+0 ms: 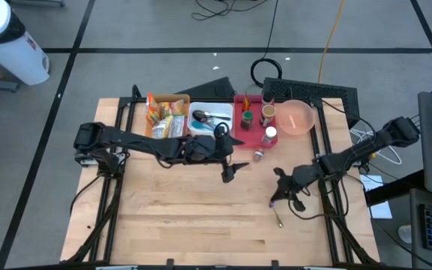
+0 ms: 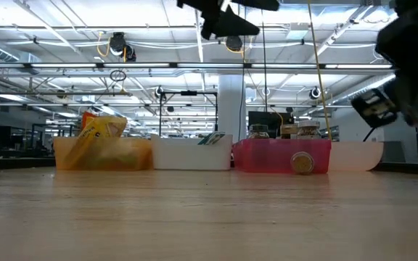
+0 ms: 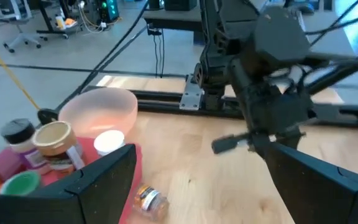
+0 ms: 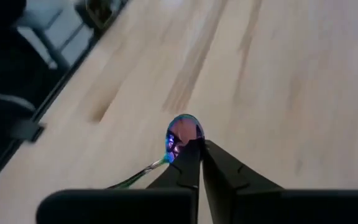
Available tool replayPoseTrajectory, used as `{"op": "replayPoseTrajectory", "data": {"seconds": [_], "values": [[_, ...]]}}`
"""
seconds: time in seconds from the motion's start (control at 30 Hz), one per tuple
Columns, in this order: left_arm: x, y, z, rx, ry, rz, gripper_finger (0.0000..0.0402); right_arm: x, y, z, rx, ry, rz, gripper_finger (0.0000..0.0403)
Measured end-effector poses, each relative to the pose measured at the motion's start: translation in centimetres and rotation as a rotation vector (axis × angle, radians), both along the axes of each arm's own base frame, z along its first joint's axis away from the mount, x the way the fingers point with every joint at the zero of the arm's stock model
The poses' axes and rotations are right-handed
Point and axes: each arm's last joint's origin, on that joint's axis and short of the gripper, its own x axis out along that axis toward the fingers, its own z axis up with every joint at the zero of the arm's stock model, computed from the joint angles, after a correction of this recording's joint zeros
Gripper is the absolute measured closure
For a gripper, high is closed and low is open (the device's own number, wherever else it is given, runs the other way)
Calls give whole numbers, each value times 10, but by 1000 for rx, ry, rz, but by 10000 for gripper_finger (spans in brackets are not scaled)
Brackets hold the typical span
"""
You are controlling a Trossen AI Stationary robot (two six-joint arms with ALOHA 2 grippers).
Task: Pick & Place Food Item
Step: Put the purple spoon into the white bin
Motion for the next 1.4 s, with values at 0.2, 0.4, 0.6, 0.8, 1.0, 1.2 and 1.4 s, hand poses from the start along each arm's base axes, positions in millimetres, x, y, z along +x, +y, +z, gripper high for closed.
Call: {"op": "replayPoseTrajectory", "data": {"seconds": [0.2, 0.4, 0.6, 0.8, 1.0, 1.2, 1.4], "values": [[-22, -4, 20, 14, 53, -11, 36, 15, -11, 23, -40, -311, -19, 402], [-29, -16, 26, 32, 50, 43, 36, 23, -21, 43, -24, -529, -86, 402], [-12, -18, 9, -50, 25, 29, 36, 25, -30, 50, -47, -600, -196, 402], [7, -4, -11, -100, -12, 6, 37, 27, -36, 53, -120, -619, -329, 402], [9, 1, -15, -142, 1, 41, 37, 27, -38, 56, -160, -656, -391, 402], [13, -5, -24, -145, 12, 29, 37, 27, -41, 60, -181, -686, -492, 402], [15, -4, -28, -152, 14, 56, 37, 27, -41, 61, -174, -697, -501, 402]]}}
